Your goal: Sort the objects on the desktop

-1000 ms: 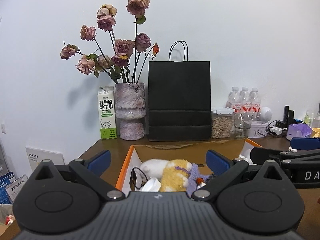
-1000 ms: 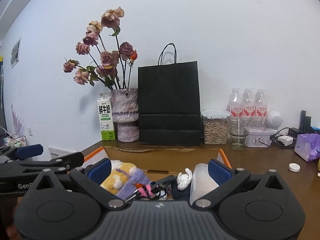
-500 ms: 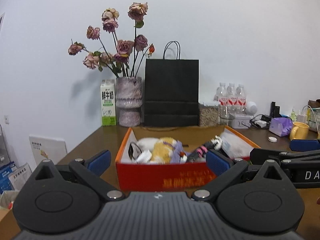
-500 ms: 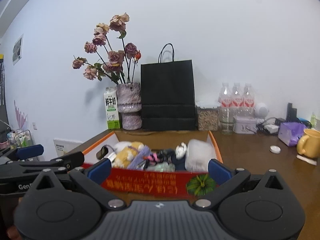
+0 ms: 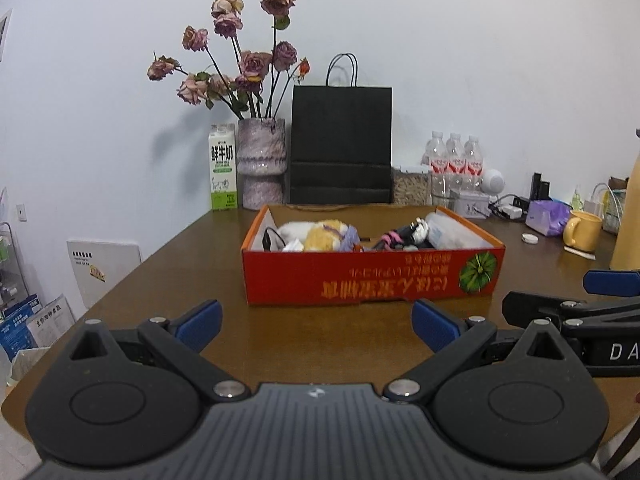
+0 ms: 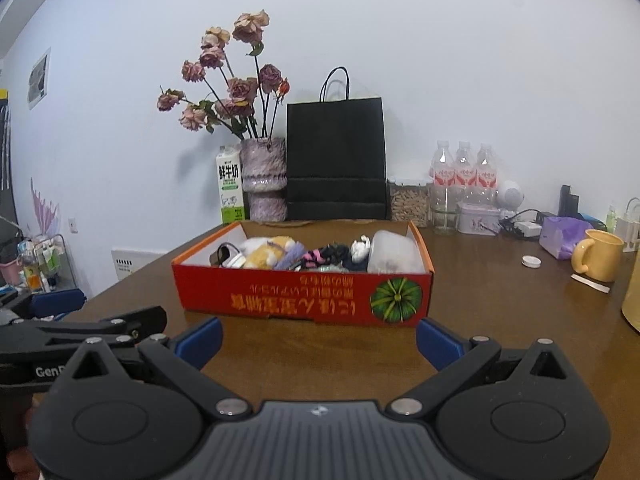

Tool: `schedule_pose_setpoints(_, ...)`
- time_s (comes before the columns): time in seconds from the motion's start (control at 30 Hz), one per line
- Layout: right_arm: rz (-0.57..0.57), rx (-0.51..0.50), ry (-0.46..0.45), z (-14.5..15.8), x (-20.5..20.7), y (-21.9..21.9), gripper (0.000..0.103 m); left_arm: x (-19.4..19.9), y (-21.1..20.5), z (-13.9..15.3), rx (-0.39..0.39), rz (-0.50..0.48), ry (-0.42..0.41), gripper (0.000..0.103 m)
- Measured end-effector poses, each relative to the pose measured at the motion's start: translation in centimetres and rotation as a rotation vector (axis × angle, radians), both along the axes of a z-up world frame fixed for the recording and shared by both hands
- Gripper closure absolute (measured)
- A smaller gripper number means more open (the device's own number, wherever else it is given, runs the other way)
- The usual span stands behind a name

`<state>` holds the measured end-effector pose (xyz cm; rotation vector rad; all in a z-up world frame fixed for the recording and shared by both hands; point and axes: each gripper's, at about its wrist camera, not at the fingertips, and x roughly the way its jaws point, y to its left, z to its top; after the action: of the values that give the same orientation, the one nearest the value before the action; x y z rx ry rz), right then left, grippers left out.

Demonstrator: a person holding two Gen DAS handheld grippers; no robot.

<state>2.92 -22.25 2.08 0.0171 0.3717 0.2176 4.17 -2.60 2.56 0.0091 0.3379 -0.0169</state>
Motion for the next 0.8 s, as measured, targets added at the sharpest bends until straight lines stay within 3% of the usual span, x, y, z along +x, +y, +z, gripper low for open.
schedule_pose_setpoints(0.4, -0.009, 0.002, 0.047, -1.4, -1.9, 0.2, 0.0, -1.6, -0.1, -1.0, 0.026, 0.006, 0.042, 0.0)
schedule_pose_setpoints(0.8, -0.011, -0.011, 0.076, -2.1, -1.9, 0.4, 0.0, -2.0, 0.1, -1.0, 0.021, 0.015, 0.03, 0.0)
